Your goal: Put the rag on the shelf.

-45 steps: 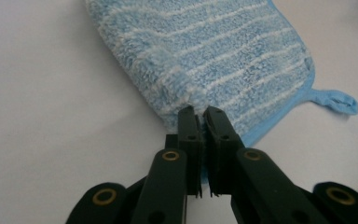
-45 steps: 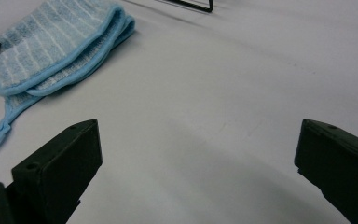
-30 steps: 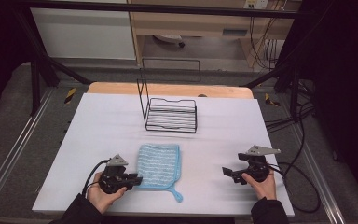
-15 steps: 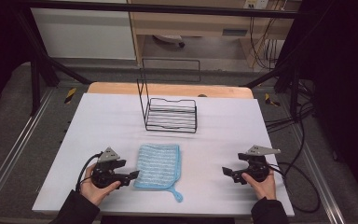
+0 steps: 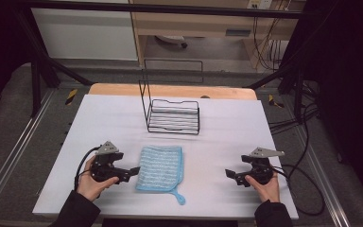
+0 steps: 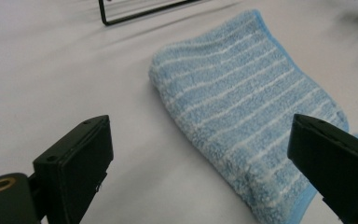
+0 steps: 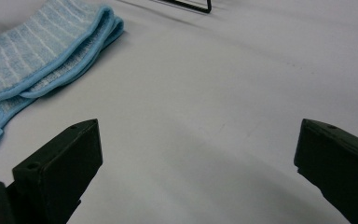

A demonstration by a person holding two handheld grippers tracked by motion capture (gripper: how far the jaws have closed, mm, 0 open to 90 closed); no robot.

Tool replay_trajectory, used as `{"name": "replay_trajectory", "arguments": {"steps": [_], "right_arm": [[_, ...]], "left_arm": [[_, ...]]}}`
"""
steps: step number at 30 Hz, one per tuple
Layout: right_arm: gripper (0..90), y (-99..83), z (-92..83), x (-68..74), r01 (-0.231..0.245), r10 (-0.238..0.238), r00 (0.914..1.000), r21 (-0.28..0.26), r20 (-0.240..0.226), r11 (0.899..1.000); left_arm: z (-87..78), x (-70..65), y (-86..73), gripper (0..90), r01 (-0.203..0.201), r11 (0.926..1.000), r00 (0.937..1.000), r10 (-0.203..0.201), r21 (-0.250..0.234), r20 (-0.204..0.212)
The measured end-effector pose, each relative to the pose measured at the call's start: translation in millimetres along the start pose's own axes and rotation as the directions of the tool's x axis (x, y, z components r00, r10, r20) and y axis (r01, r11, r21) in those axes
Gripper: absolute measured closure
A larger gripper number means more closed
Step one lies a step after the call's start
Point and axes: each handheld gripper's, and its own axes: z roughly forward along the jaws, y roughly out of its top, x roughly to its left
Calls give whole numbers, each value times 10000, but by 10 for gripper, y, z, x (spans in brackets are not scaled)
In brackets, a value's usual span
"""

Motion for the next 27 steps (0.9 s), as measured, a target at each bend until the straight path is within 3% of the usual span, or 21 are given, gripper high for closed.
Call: {"name": "replay_trajectory", "arguments": {"steps": [10,17,24,27], "right_arm": [[15,5,3,4,3,-3,10000,-14,62,10000],[15,4,2,6,16,-16,10000,17,46,10000],[15,0,27,11,28,-28,10000,94,55,10000],[15,-1,30,12,16,-17,10000,107,42,9999]], "left_arm": [[29,132,250,74,88,9999,9982,-92,-73,-591],[229,238,391,192,304,9995,9911,-300,11,-1295],[495,258,407,293,523,9980,9905,-473,355,-1291],[582,266,405,364,659,9970,9923,-613,402,-1080]]}}
